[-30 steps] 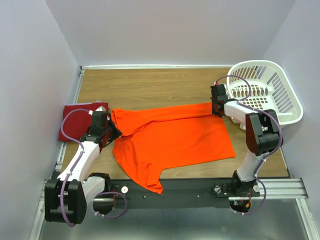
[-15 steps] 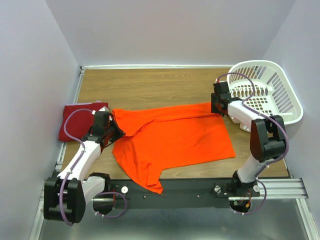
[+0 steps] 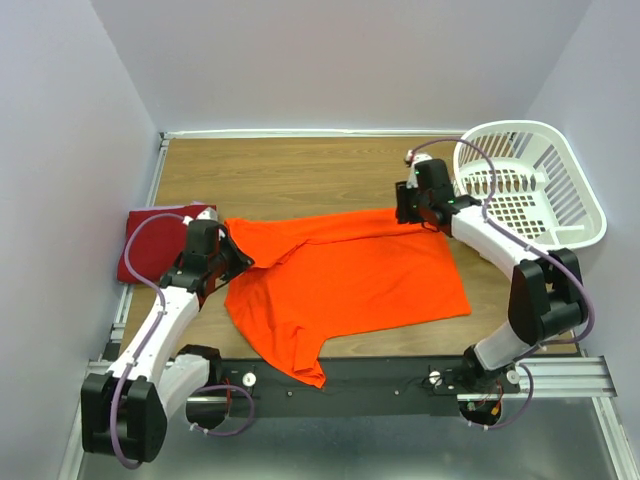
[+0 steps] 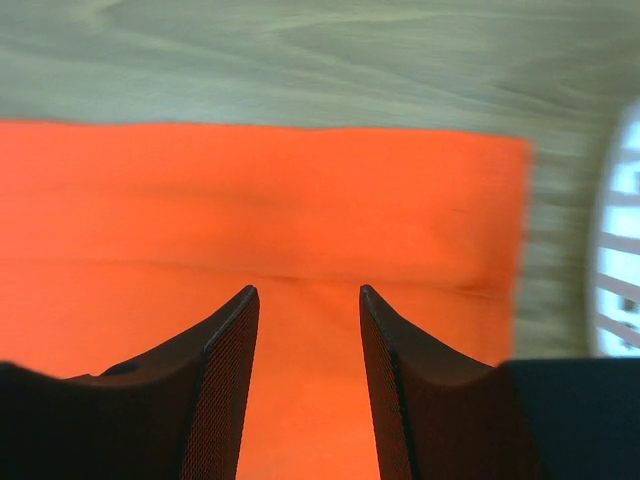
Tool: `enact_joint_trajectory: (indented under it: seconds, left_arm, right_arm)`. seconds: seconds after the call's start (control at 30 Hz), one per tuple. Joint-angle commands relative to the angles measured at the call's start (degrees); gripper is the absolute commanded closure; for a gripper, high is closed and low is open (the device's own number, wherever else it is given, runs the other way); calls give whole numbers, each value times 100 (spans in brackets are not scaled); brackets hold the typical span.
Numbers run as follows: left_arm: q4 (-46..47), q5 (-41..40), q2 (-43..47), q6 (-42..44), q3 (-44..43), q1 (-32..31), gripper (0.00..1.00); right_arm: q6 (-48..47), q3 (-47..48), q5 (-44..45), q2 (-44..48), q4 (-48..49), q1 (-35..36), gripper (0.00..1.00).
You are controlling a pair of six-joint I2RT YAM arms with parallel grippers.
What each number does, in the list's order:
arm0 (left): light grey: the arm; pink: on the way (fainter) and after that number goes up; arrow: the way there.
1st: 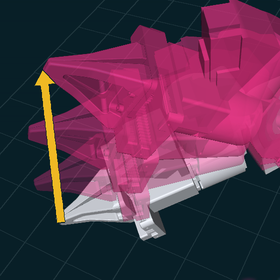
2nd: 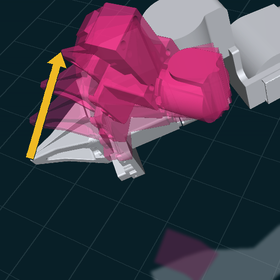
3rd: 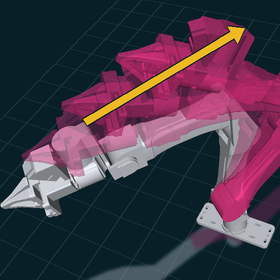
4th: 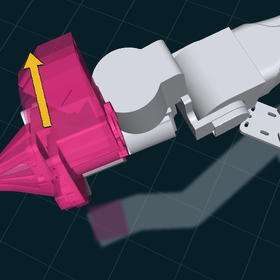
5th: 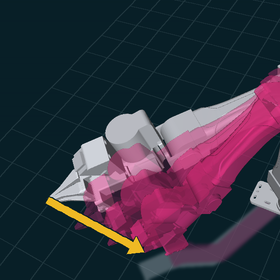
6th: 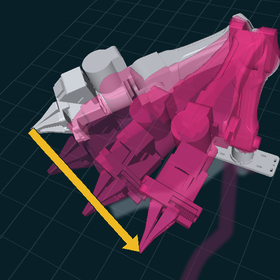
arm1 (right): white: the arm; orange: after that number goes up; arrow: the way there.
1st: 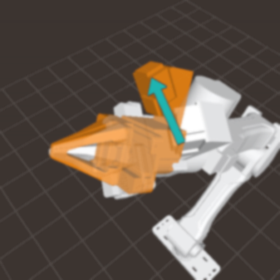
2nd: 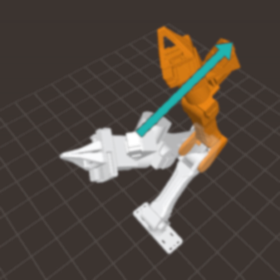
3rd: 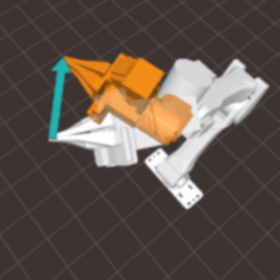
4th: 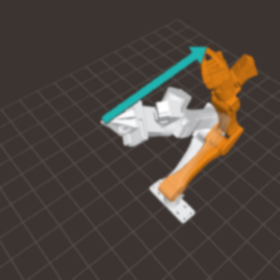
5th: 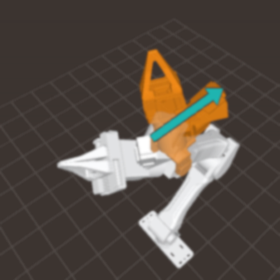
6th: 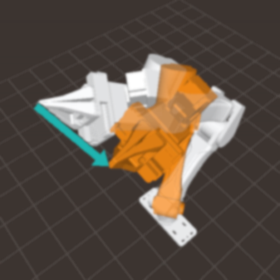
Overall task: Fold and stack the t-shirts
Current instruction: Fold the tshirt
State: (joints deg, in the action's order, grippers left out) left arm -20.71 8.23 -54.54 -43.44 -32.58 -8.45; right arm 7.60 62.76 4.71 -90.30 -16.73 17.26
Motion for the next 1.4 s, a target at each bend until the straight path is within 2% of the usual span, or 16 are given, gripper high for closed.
enact_joint_trajectory:
  seconds: [0.0,0.17,0.33,0.53,0.77,1.37]
  left_arm:
    - [-153,39,59,-130,-196,-87,100]
    - [180,-269,-477,186,-477,-87,100]
    - [611,-717,-1584,713,-1065,-87,100]
    - [770,-970,-2867,1267,-2005,-87,100]
    - [691,-1095,-3887,1557,-2841,-52,100]
    - [797,-849,-4398,1637,-2903,-34,100]
  right_arm:
    - [-337,184,-725,22,-85,724,48]
    - [-452,254,-1270,-329,363,1490,52]
    - [-706,675,-1560,-987,662,2228,55]
    - [-1058,1264,-1833,-1709,934,2668,60]
    - [-1278,1748,-2167,-2430,1260,2994,60]
    - [-1243,2776,-2009,-3731,1445,3389,55]
